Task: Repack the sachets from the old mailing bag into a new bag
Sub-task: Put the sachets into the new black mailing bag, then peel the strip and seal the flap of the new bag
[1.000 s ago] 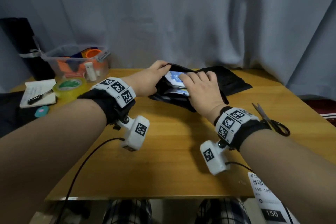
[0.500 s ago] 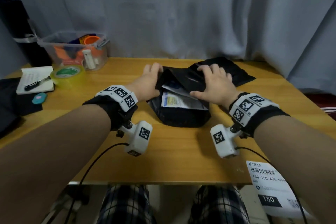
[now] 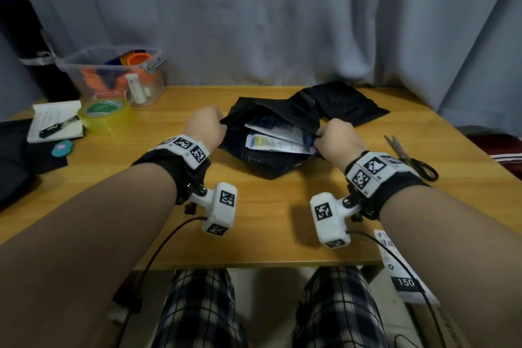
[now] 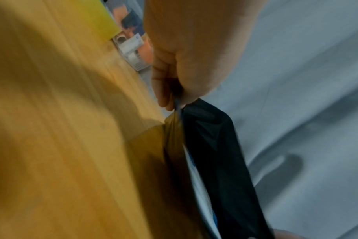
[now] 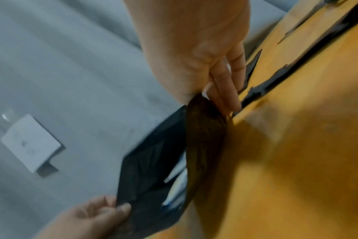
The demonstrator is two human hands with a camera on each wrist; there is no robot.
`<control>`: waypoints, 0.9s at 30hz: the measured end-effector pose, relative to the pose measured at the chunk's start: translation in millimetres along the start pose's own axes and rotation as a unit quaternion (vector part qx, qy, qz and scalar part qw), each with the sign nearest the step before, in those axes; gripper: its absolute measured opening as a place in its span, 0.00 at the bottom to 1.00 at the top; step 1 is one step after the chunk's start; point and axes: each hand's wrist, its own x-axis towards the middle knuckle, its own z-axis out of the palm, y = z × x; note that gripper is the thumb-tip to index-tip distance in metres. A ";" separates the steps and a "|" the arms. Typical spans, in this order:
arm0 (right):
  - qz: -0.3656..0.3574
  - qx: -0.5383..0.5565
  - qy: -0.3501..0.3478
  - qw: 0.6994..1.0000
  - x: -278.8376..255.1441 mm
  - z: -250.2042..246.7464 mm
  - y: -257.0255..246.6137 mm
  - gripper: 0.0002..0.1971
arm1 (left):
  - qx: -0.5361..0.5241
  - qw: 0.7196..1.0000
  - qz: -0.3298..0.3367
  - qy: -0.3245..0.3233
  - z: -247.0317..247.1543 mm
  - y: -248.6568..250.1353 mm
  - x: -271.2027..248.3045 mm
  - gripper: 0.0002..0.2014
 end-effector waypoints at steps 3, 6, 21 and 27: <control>0.008 0.179 0.019 0.984 2.7 -39.4 -7.1 0.08 | -0.032 0.997 0.032 0.056 -33.2 2.5 11.0 0.02; 0.039 0.317 0.002 0.947 7.4 -87.0 -26.4 0.07 | -0.158 0.985 0.022 0.069 -80.1 17.2 25.7 0.05; -0.045 0.428 0.113 0.895 35.7 -166.7 -73.7 0.11 | -0.335 0.924 0.056 0.176 -166.0 62.9 63.7 0.10; 0.021 0.464 0.096 0.880 70.9 -148.3 -79.3 0.10 | -0.352 0.930 -0.014 0.101 -139.2 58.2 96.5 0.12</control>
